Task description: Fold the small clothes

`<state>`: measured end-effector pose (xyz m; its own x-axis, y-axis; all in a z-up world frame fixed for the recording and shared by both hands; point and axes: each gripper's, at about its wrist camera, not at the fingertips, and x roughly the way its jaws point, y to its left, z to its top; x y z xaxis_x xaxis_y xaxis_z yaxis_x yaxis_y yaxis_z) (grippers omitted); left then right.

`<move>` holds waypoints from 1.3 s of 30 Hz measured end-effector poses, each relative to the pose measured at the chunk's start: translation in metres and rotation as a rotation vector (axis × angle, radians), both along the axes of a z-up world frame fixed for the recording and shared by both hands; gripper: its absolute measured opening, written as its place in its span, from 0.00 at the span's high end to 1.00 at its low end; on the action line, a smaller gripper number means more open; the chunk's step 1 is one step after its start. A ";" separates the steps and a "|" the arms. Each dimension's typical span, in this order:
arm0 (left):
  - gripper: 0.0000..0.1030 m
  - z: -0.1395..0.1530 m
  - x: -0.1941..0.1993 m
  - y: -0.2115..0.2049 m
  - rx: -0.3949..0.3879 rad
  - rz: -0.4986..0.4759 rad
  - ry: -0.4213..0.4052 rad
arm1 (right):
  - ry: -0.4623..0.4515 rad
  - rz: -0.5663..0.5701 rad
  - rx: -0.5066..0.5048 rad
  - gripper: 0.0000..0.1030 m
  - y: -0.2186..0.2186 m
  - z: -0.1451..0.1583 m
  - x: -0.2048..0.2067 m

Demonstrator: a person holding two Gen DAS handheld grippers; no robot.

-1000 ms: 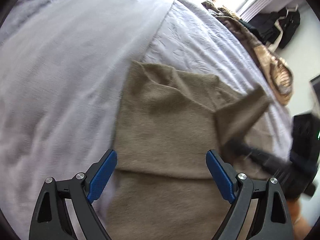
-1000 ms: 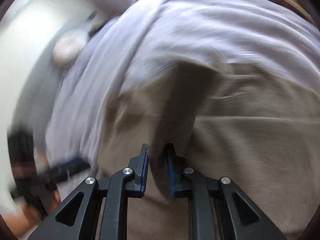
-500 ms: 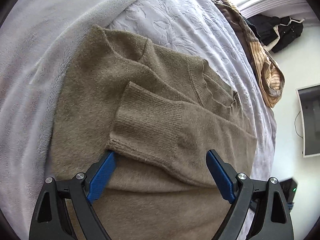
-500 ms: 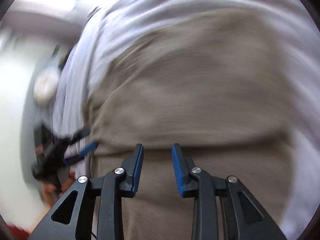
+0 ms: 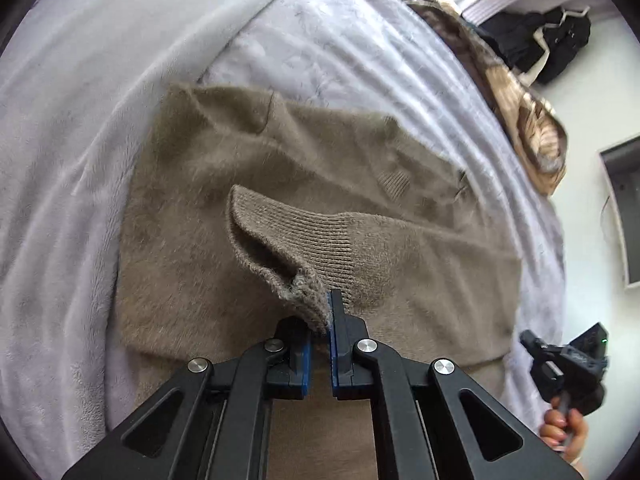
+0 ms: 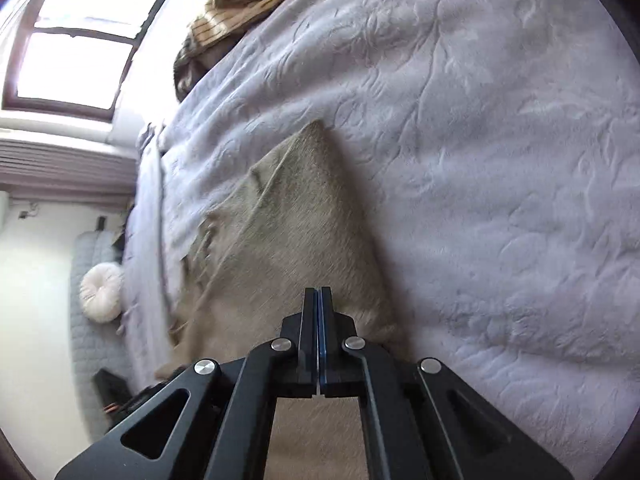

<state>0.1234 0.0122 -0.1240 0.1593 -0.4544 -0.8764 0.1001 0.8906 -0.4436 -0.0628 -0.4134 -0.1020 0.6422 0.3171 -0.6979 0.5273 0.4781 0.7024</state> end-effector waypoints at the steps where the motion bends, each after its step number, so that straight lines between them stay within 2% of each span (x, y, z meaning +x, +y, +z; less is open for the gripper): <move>1: 0.93 -0.004 0.000 0.001 -0.001 0.009 0.010 | 0.002 0.011 0.049 0.96 -0.004 -0.001 -0.007; 2: 0.93 -0.007 0.000 0.002 -0.005 0.016 0.016 | 0.013 0.020 0.090 0.95 -0.001 -0.005 -0.010; 4: 0.93 -0.008 0.002 0.002 -0.009 0.023 0.019 | 0.028 0.025 0.132 0.81 0.006 -0.012 -0.013; 5: 0.93 -0.008 0.002 0.002 -0.005 0.019 0.017 | 0.031 0.019 0.141 0.60 0.009 -0.016 -0.014; 6: 0.93 -0.007 0.002 0.001 0.003 0.011 0.013 | 0.036 0.008 0.148 0.49 0.011 -0.023 -0.013; 7: 0.93 -0.006 0.002 0.001 0.008 0.003 0.009 | 0.042 -0.014 0.158 0.50 0.011 -0.031 -0.010; 8: 0.93 -0.003 0.003 -0.001 0.016 -0.006 0.003 | 0.045 -0.048 0.164 0.61 0.008 -0.038 -0.008; 9: 0.93 0.000 0.003 -0.002 0.014 -0.014 -0.004 | 0.055 -0.084 0.154 0.95 0.007 -0.040 -0.006; 10: 0.93 0.004 0.002 -0.004 0.003 -0.021 -0.011 | 0.072 -0.111 0.129 0.94 0.004 -0.040 -0.005; 12: 0.93 0.010 0.000 -0.006 -0.004 -0.038 -0.033 | 0.033 -0.117 0.069 0.95 -0.004 -0.026 -0.005; 15: 0.93 -0.001 -0.003 -0.010 0.028 -0.047 -0.034 | 0.004 0.005 -0.075 0.95 0.004 -0.002 0.001; 17: 0.93 -0.014 -0.005 -0.007 0.033 -0.030 0.002 | 0.071 0.090 -0.153 0.95 0.009 -0.010 0.004; 20: 0.89 -0.015 -0.013 0.007 0.040 -0.011 0.003 | 0.106 0.123 -0.162 0.96 0.008 -0.028 0.002; 21: 0.85 -0.011 -0.015 0.013 0.074 -0.014 -0.007 | 0.097 0.113 -0.152 0.96 0.007 -0.030 0.001; 22: 0.75 -0.009 -0.017 0.018 0.105 -0.015 -0.014 | 0.088 0.105 -0.138 0.96 0.006 -0.030 -0.001; 25: 0.73 -0.001 -0.021 0.036 0.189 -0.009 -0.035 | 0.108 0.116 -0.115 0.91 0.005 -0.028 -0.010; 28: 0.73 0.009 -0.019 0.048 0.231 0.011 -0.036 | 0.136 0.127 -0.169 0.87 0.008 -0.009 -0.021; 29: 0.73 0.013 -0.018 0.050 0.232 0.017 -0.044 | 0.111 0.128 -0.198 0.83 0.008 0.002 -0.025; 30: 0.72 0.018 -0.015 0.049 0.218 0.020 -0.055 | 0.091 0.125 -0.208 0.69 0.005 0.010 -0.028; 31: 0.52 0.021 -0.012 0.048 0.205 0.019 -0.065 | 0.071 0.119 -0.215 0.58 0.000 0.016 -0.028; 32: 0.34 0.022 -0.010 0.044 0.203 0.020 -0.073 | 0.060 0.113 -0.213 0.42 -0.006 0.018 -0.024; 33: 0.13 0.025 -0.008 0.040 0.212 0.031 -0.095 | 0.058 0.109 -0.210 0.42 -0.011 0.018 -0.020; 34: 0.13 0.030 -0.007 0.034 0.223 0.046 -0.145 | 0.062 0.105 -0.200 0.42 -0.017 0.013 -0.011; 35: 0.13 0.030 -0.004 0.026 0.222 0.028 -0.158 | 0.057 0.106 -0.174 0.42 -0.023 0.006 -0.001; 37: 0.13 0.024 0.000 0.011 0.234 -0.007 -0.146 | 0.079 0.110 -0.127 0.45 -0.029 -0.012 0.015; 38: 0.13 0.021 0.000 0.005 0.251 -0.016 -0.148 | 0.097 0.113 -0.098 0.61 -0.031 -0.022 0.023; 39: 0.13 0.018 0.000 -0.001 0.271 -0.029 -0.150 | 0.113 0.121 -0.083 0.93 -0.030 -0.027 0.029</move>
<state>0.1236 0.0110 -0.1058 0.2863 -0.2136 -0.9340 0.1732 0.9703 -0.1688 -0.0341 -0.4435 -0.1286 0.5189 0.3254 -0.7905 0.5358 0.5967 0.5973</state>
